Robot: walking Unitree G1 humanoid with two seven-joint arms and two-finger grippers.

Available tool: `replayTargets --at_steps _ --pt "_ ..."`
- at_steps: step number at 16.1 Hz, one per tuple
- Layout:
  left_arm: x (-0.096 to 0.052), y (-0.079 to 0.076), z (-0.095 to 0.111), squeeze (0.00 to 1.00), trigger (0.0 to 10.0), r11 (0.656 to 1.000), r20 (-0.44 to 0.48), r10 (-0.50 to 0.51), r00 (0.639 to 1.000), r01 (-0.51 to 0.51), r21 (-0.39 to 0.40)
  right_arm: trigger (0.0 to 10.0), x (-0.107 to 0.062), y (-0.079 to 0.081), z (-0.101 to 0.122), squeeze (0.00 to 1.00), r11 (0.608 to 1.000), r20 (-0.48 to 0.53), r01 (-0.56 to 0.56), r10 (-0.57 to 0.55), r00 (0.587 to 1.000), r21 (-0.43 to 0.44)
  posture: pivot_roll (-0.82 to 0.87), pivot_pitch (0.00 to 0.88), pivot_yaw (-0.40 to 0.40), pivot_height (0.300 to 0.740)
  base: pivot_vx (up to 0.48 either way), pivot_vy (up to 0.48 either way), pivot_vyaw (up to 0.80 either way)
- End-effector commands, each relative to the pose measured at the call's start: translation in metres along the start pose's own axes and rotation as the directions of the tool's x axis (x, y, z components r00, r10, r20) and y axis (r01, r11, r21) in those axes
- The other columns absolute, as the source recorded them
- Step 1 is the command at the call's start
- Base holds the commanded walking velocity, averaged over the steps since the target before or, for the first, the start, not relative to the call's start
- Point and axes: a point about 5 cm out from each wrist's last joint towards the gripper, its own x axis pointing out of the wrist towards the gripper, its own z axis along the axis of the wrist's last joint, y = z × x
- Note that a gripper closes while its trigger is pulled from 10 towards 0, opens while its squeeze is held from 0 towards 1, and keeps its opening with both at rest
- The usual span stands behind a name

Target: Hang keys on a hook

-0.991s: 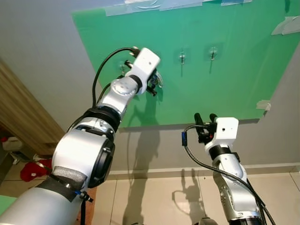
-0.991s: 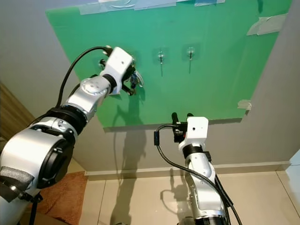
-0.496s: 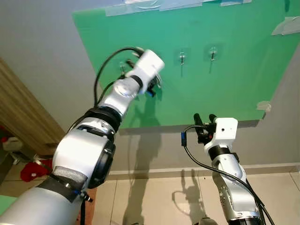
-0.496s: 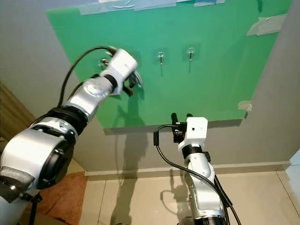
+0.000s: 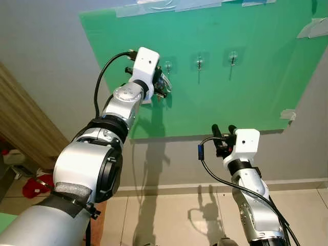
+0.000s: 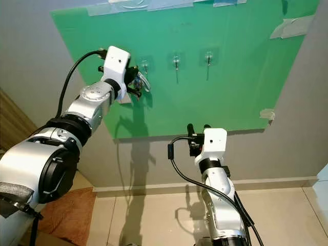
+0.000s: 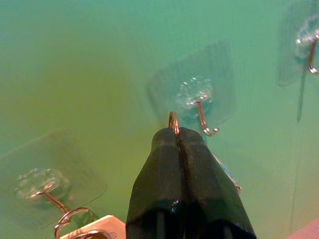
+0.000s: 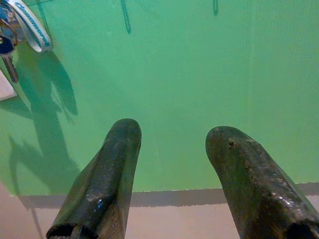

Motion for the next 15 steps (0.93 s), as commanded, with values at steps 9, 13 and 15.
replayTargets --at_steps 9,13,15 --pt "0.0018 -0.0024 0.0091 0.00 0.0 0.998 0.022 -0.018 1.000 0.016 0.063 10.0 0.0036 0.0074 0.0011 0.00 1.000 0.001 -0.014 0.014 1.000 0.006 -0.35 0.000 0.223 0.707 0.000 0.000 0.00" --pt "0.0021 -0.0027 0.0107 0.00 0.0 0.997 0.026 -0.021 0.999 0.019 0.075 10.0 0.0034 0.0070 0.0011 0.00 1.000 0.001 -0.011 0.011 1.000 0.007 -0.35 0.000 0.225 0.707 0.000 0.000 0.00" --pt "0.0021 -0.0027 0.0107 0.00 0.0 0.997 0.026 -0.021 0.999 0.019 0.075 10.0 0.0034 0.0070 0.0011 0.00 1.000 0.001 -0.011 0.011 1.000 0.007 -0.35 0.000 0.225 0.707 0.000 0.000 0.00"
